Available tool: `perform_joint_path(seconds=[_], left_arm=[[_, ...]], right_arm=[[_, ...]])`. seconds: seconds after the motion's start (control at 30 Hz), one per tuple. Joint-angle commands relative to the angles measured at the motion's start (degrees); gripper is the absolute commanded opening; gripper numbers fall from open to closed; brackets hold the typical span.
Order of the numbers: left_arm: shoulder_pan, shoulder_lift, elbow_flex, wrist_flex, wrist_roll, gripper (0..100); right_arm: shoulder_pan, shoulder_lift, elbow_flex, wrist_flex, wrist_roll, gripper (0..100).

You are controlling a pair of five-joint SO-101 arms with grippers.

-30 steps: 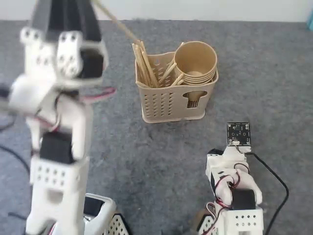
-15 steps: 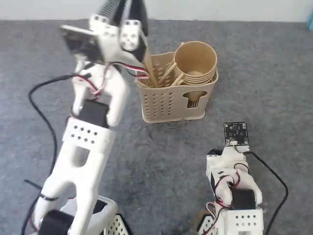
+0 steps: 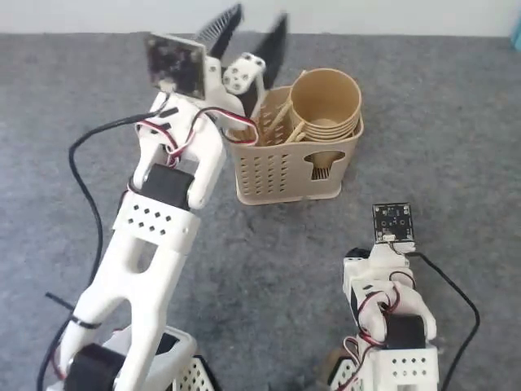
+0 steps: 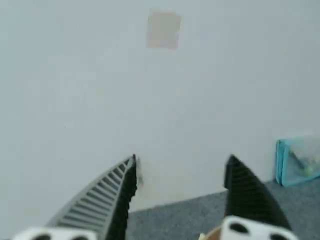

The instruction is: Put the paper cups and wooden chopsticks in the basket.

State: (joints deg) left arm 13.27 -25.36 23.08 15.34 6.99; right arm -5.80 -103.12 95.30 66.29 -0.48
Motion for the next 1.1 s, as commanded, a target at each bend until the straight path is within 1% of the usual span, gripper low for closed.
perform_joint_path(seconds=[0.0,0.1,0.3,0.43,0.5,0.57,0.77,0.87,0.9,1.0,1.07], left_arm=[[-2.2,-2.9,-4.8,7.3,0.2,35],[-3.6,-8.0,-4.9,13.4,0.2,35],[-4.9,-20.7,-4.6,33.9,0.2,35],[-4.9,-29.4,-1.9,41.1,0.2,34],[-4.9,-34.5,1.0,42.9,0.2,31],[-4.9,-40.4,5.1,43.7,0.2,25],[-5.0,-59.3,20.9,44.0,-0.3,0],[-5.0,-68.6,28.7,44.0,-0.3,2],[-6.0,-71.5,31.1,44.0,-0.1,2],[-12.6,-79.3,37.8,44.0,0.2,1],[-18.0,-79.6,40.9,44.0,-0.2,1]], right_arm=[[-0.2,-0.9,1.1,-0.3,0.9,0.8],[-0.2,-0.9,1.1,-0.3,0.9,0.8],[-0.2,-0.9,1.1,-0.3,0.9,0.8],[-0.2,-0.9,1.1,-0.3,0.9,0.8],[-0.2,-0.9,1.1,-0.3,0.9,0.8],[-0.2,-0.9,1.1,-0.3,0.9,0.8],[-0.2,-0.9,1.1,-0.1,0.9,0.8],[-0.1,-0.9,1.1,0.0,0.9,0.8],[-0.1,-0.9,1.1,0.1,0.9,0.8],[-0.1,-0.9,1.1,0.1,0.9,0.8],[-0.1,-0.9,1.1,0.2,0.9,0.8]])
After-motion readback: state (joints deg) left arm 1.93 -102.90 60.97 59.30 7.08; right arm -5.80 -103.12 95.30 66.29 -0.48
